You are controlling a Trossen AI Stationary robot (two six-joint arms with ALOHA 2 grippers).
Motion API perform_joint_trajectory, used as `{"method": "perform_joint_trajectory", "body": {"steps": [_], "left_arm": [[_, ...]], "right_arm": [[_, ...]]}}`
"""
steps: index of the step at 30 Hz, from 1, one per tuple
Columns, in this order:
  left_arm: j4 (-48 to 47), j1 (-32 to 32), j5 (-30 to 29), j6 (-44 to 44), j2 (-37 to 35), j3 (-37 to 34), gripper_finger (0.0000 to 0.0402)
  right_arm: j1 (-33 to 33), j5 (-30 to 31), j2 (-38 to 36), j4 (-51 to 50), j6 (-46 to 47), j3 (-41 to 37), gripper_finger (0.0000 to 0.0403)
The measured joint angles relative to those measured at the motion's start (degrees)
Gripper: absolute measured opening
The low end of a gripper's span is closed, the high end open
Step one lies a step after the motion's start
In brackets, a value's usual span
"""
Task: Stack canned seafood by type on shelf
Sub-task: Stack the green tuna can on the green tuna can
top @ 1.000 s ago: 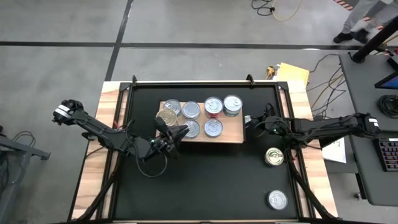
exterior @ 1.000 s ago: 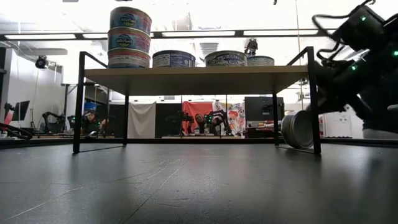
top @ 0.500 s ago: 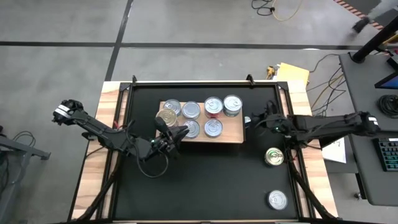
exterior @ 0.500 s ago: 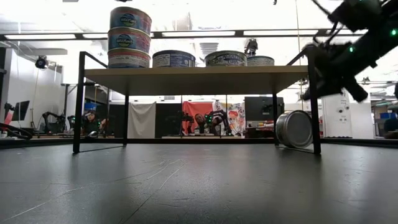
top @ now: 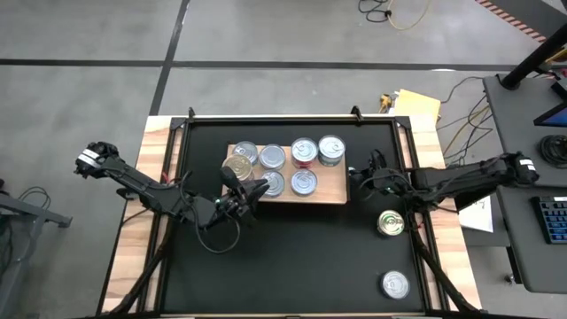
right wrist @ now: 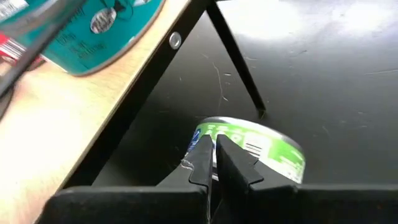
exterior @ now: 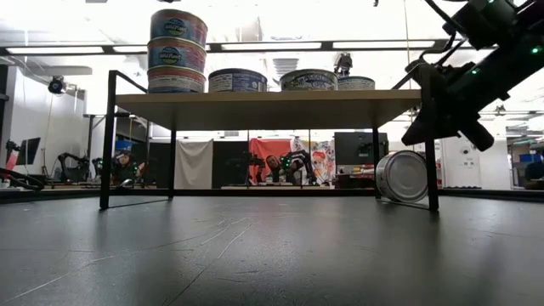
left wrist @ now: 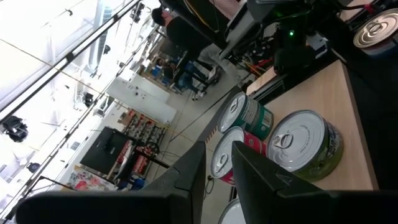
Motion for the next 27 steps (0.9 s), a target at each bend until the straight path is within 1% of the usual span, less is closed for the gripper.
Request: {"method": "perform_joint_trajectory", "body": {"steps": [4,6,14,16,17,19,20,21,24,27], "left_arm": [[-0.03,0.05,0.0,0.0,0.0,0.0,0.0063],[-0.09,0.05,0.0,0.0,0.0,0.0,0.0063],[-0.36,0.05,0.02,-0.02,0.0,0.0,0.0063],[-0.37,0.05,0.04,-0.02,0.0,0.0,0.0063],[-0.38,0.05,0.04,-0.02,0.0,0.0,0.0063],[-0.38,0.05,0.26,-0.03,0.0,0.0,0.0063],[-0.38,0.05,0.55,-0.08,0.0,0.0,0.0063],[-0.41,0.05,0.63,-0.2,0.0,0.0,0.0063],[-0.43,0.05,0.63,-0.32,0.0,0.0,0.0063],[-0.57,0.05,0.61,-0.63,0.0,0.0,0.0063]], "right_arm": [[-0.01,0.01,4.11,3.57,0.13,-0.02,0.0013],[-0.01,0.0,5.17,3.59,0.46,0.0,0.0013],[-0.01,0.38,2.01,-2.47,2.38,0.02,0.0013],[-0.12,0.64,0.51,-6.94,3.48,0.48,0.0013],[-0.27,1.02,-0.42,-11.75,5.11,1.27,0.0013],[-0.25,3.04,-2.24,-24.65,9.76,3.41,0.0013],[0.02,4.37,-2.96,-29.66,11.7,4.6,0.0013],[0.46,5.72,-3.6,-32.04,12.65,5.82,0.0013],[1.72,8.37,-5.15,-32.52,10.31,9.2,0.0013],[1.72,9.43,-5.21,-32.62,7.24,11.53,0.0013]]}}
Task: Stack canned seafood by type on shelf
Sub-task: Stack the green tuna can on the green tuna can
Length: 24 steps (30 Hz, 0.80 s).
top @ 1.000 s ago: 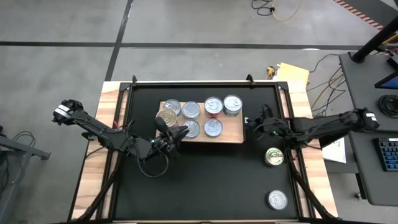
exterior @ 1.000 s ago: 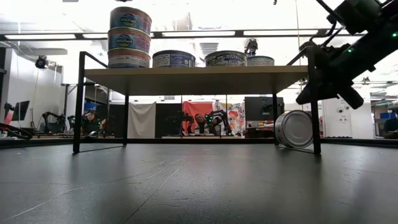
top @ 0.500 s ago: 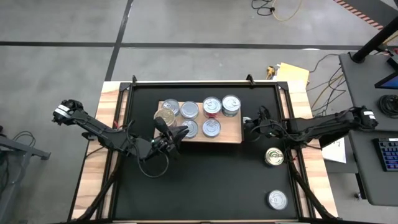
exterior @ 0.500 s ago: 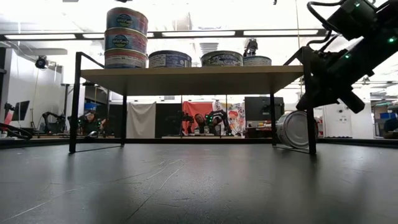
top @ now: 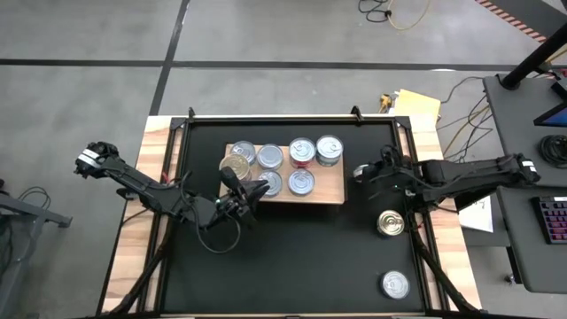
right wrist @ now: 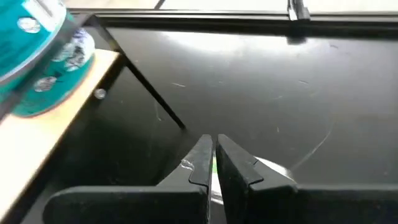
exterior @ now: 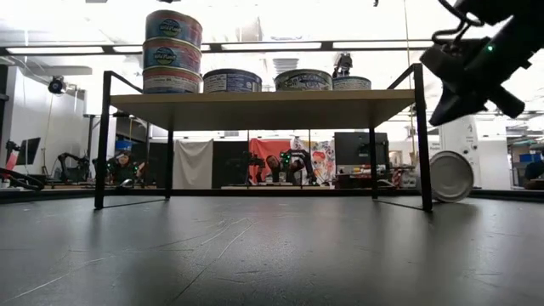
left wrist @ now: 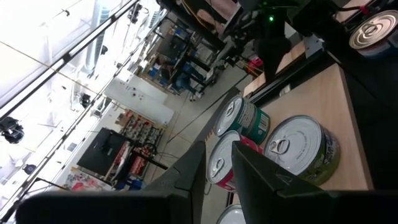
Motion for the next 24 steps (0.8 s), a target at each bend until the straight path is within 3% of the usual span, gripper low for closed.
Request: {"method": "perform_joint_trajectory", "body": {"steps": [7,13,17,24], "left_arm": [[-1.23,0.0,-0.04,-1.48,0.0,0.0,0.0063],[-1.23,0.0,1.69,-1.05,0.0,0.0,0.0063],[-1.18,0.0,3.15,0.49,0.0,0.0,0.0063],[-2.41,0.0,5.86,1.07,-0.51,0.0,0.0063]], "right_arm": [[-0.02,-5.19,0.32,-4.35,-2.46,2.6,0.0013],[-2.1,-11.23,2.51,-24.43,3.57,11.54,0.0013],[-3.4,-15.38,4.9,-26.03,-8.05,17.17,0.0013],[-5.13,-19.26,16.65,-27.61,-40.77,26.56,0.0013]]}}
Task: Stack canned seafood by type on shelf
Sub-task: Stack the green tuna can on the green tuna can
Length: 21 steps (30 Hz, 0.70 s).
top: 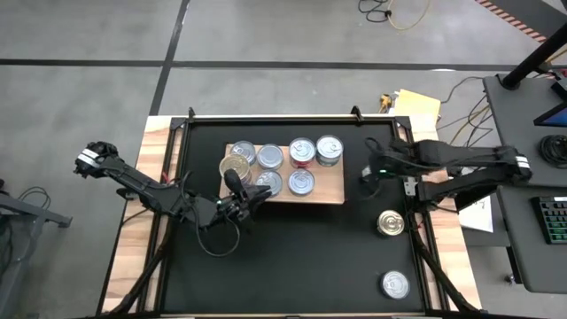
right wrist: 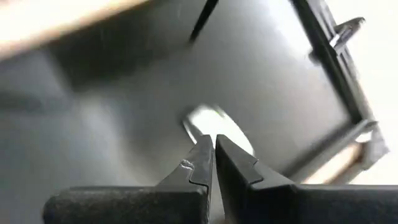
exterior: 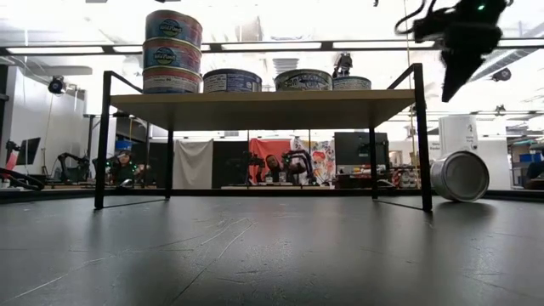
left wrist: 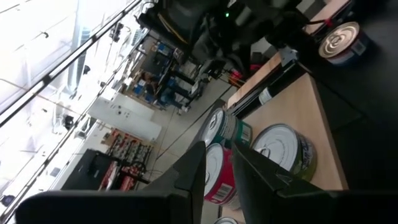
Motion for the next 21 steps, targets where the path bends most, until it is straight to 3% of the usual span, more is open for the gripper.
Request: {"method": "perform_joint_trajectory", "body": {"steps": [4,6,14,21], "left_arm": [[-1.22,-0.28,0.63,-0.24,-0.36,0.0,0.0063],[-2.47,-0.53,1.13,-0.87,-0.81,0.0,0.0063],[-9.46,-0.87,1.96,-7.3,-2.69,0.0,0.0063],[-10.92,-0.96,1.96,-9.22,-3.27,0.0,0.0063]], "right_arm": [[-1.78,0.36,9.92,-12.78,-10.66,5.63,0.0013],[-3.15,0.8,12.54,-14.52,-13.72,7.01,0.0018],[-9.81,-6.62,12.2,-0.6,-15.72,3.0,0.0065],[-11.48,-7.21,6.74,5.81,-13.4,-5.49,0.0026]]}}
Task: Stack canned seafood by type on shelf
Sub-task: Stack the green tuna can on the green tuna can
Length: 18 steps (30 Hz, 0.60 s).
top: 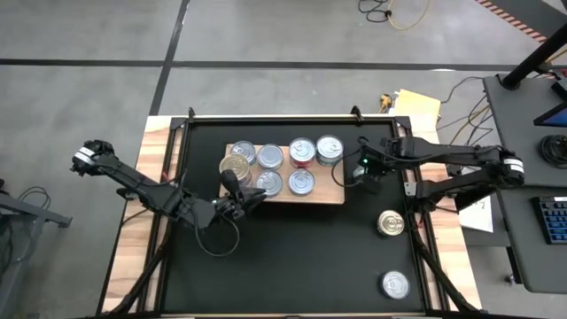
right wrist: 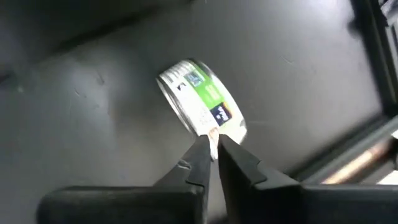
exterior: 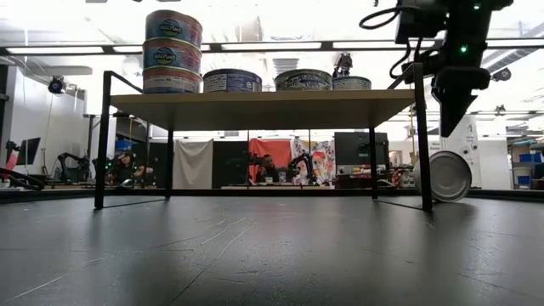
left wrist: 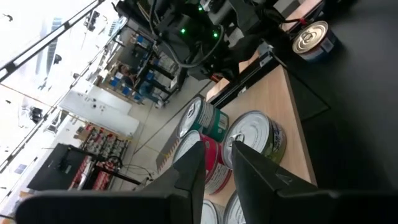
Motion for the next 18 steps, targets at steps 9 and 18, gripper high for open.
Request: {"method": "perform_joint_trajectory", "body": {"steps": [9,18], "left_arm": [[0.22,0.04,0.0,-0.07,0.02,0.0,0.0063],[0.22,0.04,0.0,-0.46,0.07,0.0,0.0063]], "right_arm": [[0.07,-0.53,-2.37,6.11,-4.17,-4.58,0.0031],[0.07,0.14,-0.21,9.26,-10.09,-3.92,0.0083]]}}
